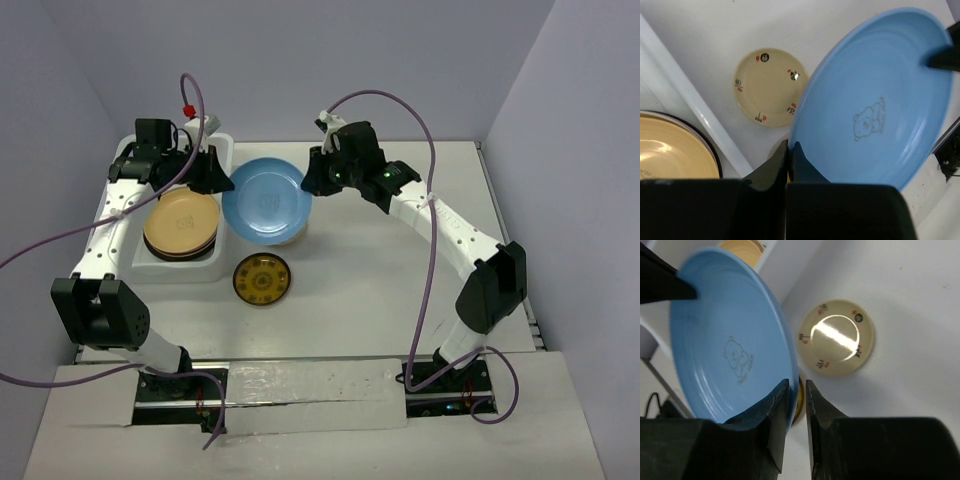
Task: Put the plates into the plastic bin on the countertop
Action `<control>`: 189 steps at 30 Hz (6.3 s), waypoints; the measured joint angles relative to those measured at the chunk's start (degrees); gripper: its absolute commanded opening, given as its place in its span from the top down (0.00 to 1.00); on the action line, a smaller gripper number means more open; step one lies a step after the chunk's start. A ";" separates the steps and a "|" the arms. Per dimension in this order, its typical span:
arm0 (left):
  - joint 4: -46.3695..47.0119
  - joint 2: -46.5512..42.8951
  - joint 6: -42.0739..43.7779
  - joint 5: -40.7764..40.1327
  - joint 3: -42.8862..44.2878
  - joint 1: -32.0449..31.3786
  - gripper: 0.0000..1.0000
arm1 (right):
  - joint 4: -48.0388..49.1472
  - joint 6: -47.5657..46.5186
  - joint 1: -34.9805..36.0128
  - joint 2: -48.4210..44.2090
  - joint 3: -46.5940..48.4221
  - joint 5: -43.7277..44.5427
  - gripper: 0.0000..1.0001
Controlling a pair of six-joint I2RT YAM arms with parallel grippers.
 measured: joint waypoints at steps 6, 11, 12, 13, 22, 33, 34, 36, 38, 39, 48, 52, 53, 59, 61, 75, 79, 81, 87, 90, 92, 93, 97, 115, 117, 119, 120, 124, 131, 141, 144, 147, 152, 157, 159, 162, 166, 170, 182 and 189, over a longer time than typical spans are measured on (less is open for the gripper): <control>-1.88 0.03 -0.41 3.86 0.58 13.11 1.00 | 0.13 1.48 0.09 0.00 1.45 -1.01 0.05; -5.09 0.34 2.70 3.85 4.35 26.68 1.00 | -0.07 2.14 0.09 0.00 1.34 -1.39 0.06; -5.64 0.52 3.68 3.55 4.91 28.55 1.00 | 0.09 2.22 0.06 0.00 1.02 -1.78 0.06; -6.15 0.77 4.75 3.21 5.40 30.21 1.00 | 0.32 2.29 0.01 0.00 0.61 -2.26 0.07; -6.81 6.74 10.59 -4.48 2.55 34.29 1.00 | 0.45 3.84 -0.84 1.79 -3.52 -6.03 0.16; -3.39 15.60 10.14 -9.89 2.22 32.31 0.99 | 0.78 6.77 -1.59 8.48 -4.35 -10.50 0.28; -2.97 16.16 10.14 -10.53 2.21 31.63 0.99 | 0.90 6.97 -1.59 9.08 -4.62 -10.77 0.28; -2.12 16.85 10.05 -11.68 2.05 30.00 0.94 | 0.99 7.30 -1.59 9.90 -5.50 -11.20 0.30; -1.26 16.95 9.90 -12.51 1.70 28.63 0.89 | 0.96 7.69 -1.59 10.35 -6.72 -11.52 0.30; -0.91 16.99 9.79 -12.80 1.59 28.08 0.75 | 0.98 7.87 -1.59 10.55 -7.29 -11.65 0.31; 0.39 17.91 8.25 -15.59 1.59 27.70 0.08 | 2.85 8.42 -1.56 11.34 -10.45 -12.51 0.45; 0.40 17.70 7.29 -15.57 1.88 27.70 0.06 | 4.49 8.86 -0.89 13.31 -11.57 -12.31 0.51; 0.38 17.50 6.98 -15.38 1.94 27.70 0.05 | 4.79 8.92 -0.54 14.21 -11.65 -12.07 0.51; -0.08 13.47 5.17 -11.64 4.04 27.44 0.05 | 5.48 8.61 3.82 20.41 -11.66 -10.82 0.54; -0.16 11.61 4.67 -10.31 5.49 27.03 0.05 | 5.51 8.32 5.31 21.94 -11.63 -10.47 0.55; -2.22 6.50 3.72 -5.12 9.65 25.55 0.01 | 6.80 8.27 7.35 27.31 -8.05 -15.65 1.00; -3.56 6.50 4.78 -3.07 9.65 25.17 0.01 | 8.09 8.03 6.19 24.14 -13.07 -18.03 1.00; -4.20 6.30 6.10 -2.30 9.64 24.32 0.01 | 7.93 7.48 4.95 20.88 -16.74 -19.04 1.00; -5.03 2.17 10.36 -0.13 7.04 15.34 0.01 | 6.80 4.10 0.57 7.13 -21.87 -19.94 1.00; -6.26 -0.65 12.52 2.98 4.72 8.03 0.08 | 7.06 2.78 0.41 0.41 -21.44 -20.22 1.00; -7.48 -1.54 14.11 5.33 3.70 3.50 0.11 | 7.10 2.00 0.70 -2.42 -20.15 -20.48 1.00; -8.08 -1.75 14.71 6.31 3.21 1.73 0.12 | 7.08 1.69 0.81 -3.09 -19.34 -20.51 1.00; -10.38 -1.80 16.65 9.06 1.04 -3.73 0.20 | 7.02 0.86 1.08 -3.50 -16.99 -20.46 1.00; -15.19 -0.36 18.69 10.77 -2.50 -7.83 0.62 | 5.17 0.13 1.10 -3.50 -14.85 -20.53 1.00; -15.11 -0.22 18.12 10.59 -2.50 -7.94 0.78 | 5.14 0.18 1.10 -3.50 -14.74 -20.54 1.00; -14.90 0.05 17.51 10.21 -2.50 -8.00 0.99 | 5.09 0.27 1.10 -3.50 -14.50 -20.50 0.95; -14.85 0.23 17.08 9.94 -2.50 -8.04 1.00 | 5.05 0.18 1.10 -3.50 -14.30 -20.44 0.86; -14.37 0.42 15.90 9.85 -2.53 -8.07 1.00 | 3.94 0.64 1.10 -2.98 -12.94 -19.88 0.51; -14.54 0.77 15.36 10.11 -1.10 -0.21 1.00 | 5.47 5.86 0.78 -0.55 -9.81 -19.89 0.31; -15.43 9.38 17.36 5.28 13.83 23.05 1.00 | 7.65 12.89 -3.61 7.40 -9.08 -18.70 0.33; -13.74 12.53 17.15 1.66 13.76 26.52 1.00 | 7.73 14.19 -5.73 11.80 -7.81 -18.32 0.33; -12.19 15.59 17.13 -1.44 13.33 27.62 1.00 | 7.52 14.96 -7.05 15.88 -6.61 -17.49 0.33; -10.17 19.13 16.56 -4.34 12.14 27.43 0.78 | 6.19 15.57 -7.80 22.45 -1.68 -15.60 0.32; -7.63 20.33 14.90 -6.33 11.76 27.43 0.18 | 6.27 15.62 -7.80 27.99 3.87 -13.98 0.33; -6.28 20.29 14.29 -6.78 11.47 27.43 0.07 | 5.96 15.64 -7.80 29.55 4.99 -13.46 0.35; -5.18 20.14 13.54 -6.93 10.84 27.43 0.06 | 5.68 15.61 -7.80 31.88 6.47 -12.37 0.37; -4.79 19.54 12.60 -6.80 10.46 27.43 0.06 | 4.85 15.59 -7.80 33.36 6.55 -11.02 0.42; -4.38 17.89 11.58 -5.99 10.46 27.43 0.05 | 4.68 15.49 -7.80 34.71 6.88 -10.39 0.48; -6.16 14.99 11.05 -0.69 15.07 27.43 0.06 | 5.45 16.53 -7.80 39.46 11.34 -12.99 0.73; -7.46 14.53 10.92 1.12 16.95 27.43 0.01 | 6.52 18.29 -8.21 40.70 11.38 -15.82 1.00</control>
